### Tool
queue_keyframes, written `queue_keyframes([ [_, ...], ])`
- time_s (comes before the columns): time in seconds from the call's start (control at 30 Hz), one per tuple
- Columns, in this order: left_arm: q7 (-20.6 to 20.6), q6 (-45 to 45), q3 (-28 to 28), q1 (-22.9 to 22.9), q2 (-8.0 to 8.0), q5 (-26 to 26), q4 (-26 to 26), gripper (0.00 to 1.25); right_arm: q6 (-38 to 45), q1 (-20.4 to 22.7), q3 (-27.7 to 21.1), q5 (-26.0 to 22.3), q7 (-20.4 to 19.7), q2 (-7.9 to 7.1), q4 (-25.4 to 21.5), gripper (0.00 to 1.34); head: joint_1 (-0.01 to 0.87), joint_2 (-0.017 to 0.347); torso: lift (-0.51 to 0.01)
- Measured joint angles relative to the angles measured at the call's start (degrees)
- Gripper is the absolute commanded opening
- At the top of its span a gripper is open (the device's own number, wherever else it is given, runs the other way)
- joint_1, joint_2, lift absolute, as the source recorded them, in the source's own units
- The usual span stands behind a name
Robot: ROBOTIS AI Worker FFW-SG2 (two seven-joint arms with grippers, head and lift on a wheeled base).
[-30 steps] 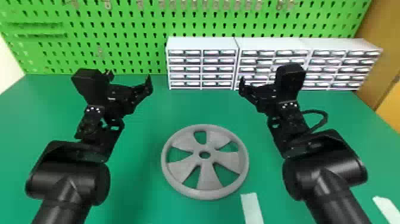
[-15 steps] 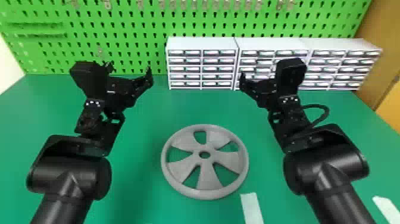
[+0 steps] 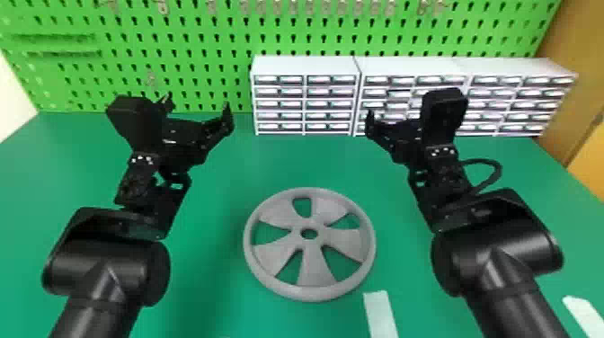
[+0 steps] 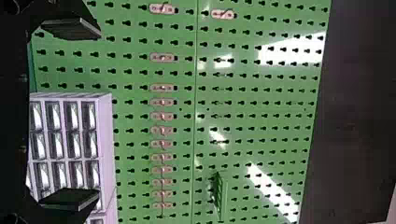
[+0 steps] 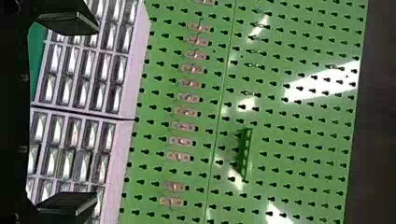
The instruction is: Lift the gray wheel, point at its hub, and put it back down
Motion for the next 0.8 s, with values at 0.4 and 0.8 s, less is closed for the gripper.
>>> queue_keyframes([
  [0.4,-0.2,-0.7,-0.5,-0.5,0.0,0.4,-0.4,1.16,0.2,0.4,-1.0,-0.2,0.0,0.05,-0.7,1.28,0.692,0.048,-0.088],
  [0.8,-0.4,-0.9,-0.7,-0.1,0.08,0.7,-0.8,1.16,0.6,0.2,-1.4,-0.2,0.0,-0.48,-1.3,1.28,0.692,0.048,-0.088],
])
